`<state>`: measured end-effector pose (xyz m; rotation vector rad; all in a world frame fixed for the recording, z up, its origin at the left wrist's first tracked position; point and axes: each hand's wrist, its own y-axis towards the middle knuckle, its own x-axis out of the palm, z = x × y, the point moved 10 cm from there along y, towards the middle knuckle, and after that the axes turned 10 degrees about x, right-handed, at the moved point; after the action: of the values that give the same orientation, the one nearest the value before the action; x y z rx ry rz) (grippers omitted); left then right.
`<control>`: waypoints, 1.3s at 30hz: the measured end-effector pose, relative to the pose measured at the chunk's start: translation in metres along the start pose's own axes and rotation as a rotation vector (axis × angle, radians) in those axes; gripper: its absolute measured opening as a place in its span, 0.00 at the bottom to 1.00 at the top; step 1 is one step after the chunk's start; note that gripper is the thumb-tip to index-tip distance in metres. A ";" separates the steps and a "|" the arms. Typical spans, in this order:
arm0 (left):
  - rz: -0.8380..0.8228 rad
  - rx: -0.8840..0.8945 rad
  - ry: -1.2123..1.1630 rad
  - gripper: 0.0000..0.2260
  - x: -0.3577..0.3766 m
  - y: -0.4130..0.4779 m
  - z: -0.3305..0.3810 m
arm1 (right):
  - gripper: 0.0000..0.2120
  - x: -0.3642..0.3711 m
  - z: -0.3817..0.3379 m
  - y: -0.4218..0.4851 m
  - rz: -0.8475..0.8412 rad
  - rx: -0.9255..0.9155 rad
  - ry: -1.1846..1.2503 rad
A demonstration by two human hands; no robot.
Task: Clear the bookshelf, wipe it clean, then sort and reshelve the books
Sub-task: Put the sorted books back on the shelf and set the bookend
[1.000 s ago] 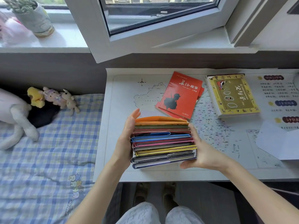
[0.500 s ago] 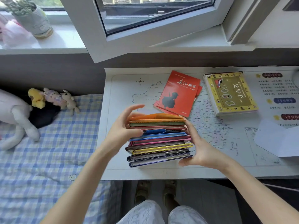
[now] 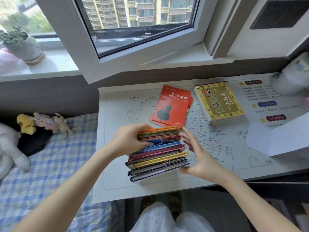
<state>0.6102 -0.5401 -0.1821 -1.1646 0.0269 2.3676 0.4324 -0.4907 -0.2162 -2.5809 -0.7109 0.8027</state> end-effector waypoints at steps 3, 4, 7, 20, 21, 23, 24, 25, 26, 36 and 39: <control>-0.027 -0.018 0.025 0.16 0.002 0.001 -0.001 | 0.53 -0.007 -0.012 -0.007 0.028 -0.008 -0.090; -0.039 -0.016 0.030 0.16 0.002 0.002 -0.001 | 0.51 -0.009 -0.015 -0.010 0.016 -0.008 -0.133; -0.083 -0.010 0.043 0.15 0.005 0.004 0.001 | 0.41 -0.024 -0.037 -0.016 0.064 -0.094 -0.254; -0.173 0.082 0.141 0.15 -0.001 0.025 -0.005 | 0.13 0.034 -0.121 0.016 0.222 -0.629 -0.894; -0.199 0.089 0.133 0.16 -0.001 0.028 -0.006 | 0.10 0.035 -0.116 0.022 0.224 -0.585 -0.930; -0.218 0.087 0.127 0.16 -0.005 0.033 -0.008 | 0.06 0.032 -0.109 0.028 0.219 -0.515 -0.978; -0.220 0.084 0.127 0.16 -0.006 0.035 -0.009 | 0.08 0.030 -0.109 0.030 0.191 -0.473 -0.996; -0.221 0.082 0.122 0.17 -0.007 0.037 -0.009 | 0.09 0.027 -0.111 0.032 0.194 -0.427 -1.021; -0.222 0.081 0.111 0.17 -0.008 0.038 -0.012 | 0.10 0.025 -0.113 0.035 0.184 -0.372 -1.047; -0.158 0.050 0.031 0.17 -0.015 0.043 -0.018 | 0.24 0.030 -0.109 0.042 0.101 -0.289 -1.220; -0.064 -0.010 -0.028 0.16 -0.020 0.040 -0.026 | 0.20 0.043 -0.108 0.039 0.078 -0.493 -1.254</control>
<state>0.6220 -0.5895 -0.1911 -1.1198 -0.0309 2.3298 0.5419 -0.5178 -0.1678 -2.2000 -1.2113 2.5832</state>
